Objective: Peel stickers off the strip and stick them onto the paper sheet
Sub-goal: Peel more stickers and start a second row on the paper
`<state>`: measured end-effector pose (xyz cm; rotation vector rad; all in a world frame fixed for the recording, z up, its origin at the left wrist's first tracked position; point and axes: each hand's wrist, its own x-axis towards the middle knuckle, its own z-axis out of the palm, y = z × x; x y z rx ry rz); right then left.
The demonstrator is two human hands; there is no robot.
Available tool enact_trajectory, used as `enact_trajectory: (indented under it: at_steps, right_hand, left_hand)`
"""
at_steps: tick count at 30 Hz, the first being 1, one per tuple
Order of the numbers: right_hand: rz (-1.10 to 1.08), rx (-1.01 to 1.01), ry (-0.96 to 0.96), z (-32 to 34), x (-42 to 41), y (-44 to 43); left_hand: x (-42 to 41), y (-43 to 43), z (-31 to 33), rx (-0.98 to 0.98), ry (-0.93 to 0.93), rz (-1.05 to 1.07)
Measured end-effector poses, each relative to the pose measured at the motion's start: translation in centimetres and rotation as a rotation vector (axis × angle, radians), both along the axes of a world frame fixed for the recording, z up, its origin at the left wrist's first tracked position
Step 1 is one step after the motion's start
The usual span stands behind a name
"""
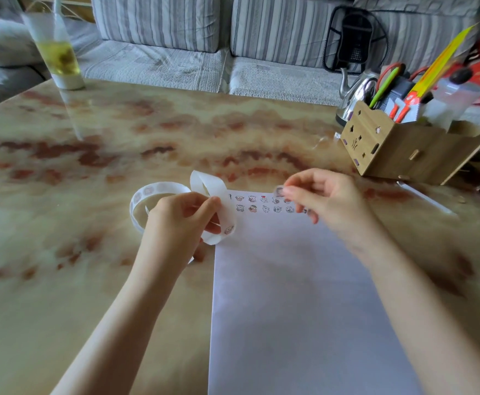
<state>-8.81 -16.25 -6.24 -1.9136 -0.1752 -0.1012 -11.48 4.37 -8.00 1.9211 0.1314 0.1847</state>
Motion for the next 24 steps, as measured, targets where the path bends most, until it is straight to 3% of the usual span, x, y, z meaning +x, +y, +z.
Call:
enact_trajectory:
  at_steps: [7, 24]
  right_hand:
    - [-0.317, -0.034, 0.165, -2.7, 2.0, -6.5]
    - [-0.311, -0.106, 0.125, -5.0, 3.4, -6.0]
  left_hand:
    - [0.0, 0.0, -0.1, -0.01, 0.011, -0.005]
    - [0.2, 0.2, -0.5, 0.008, -0.001, -0.028]
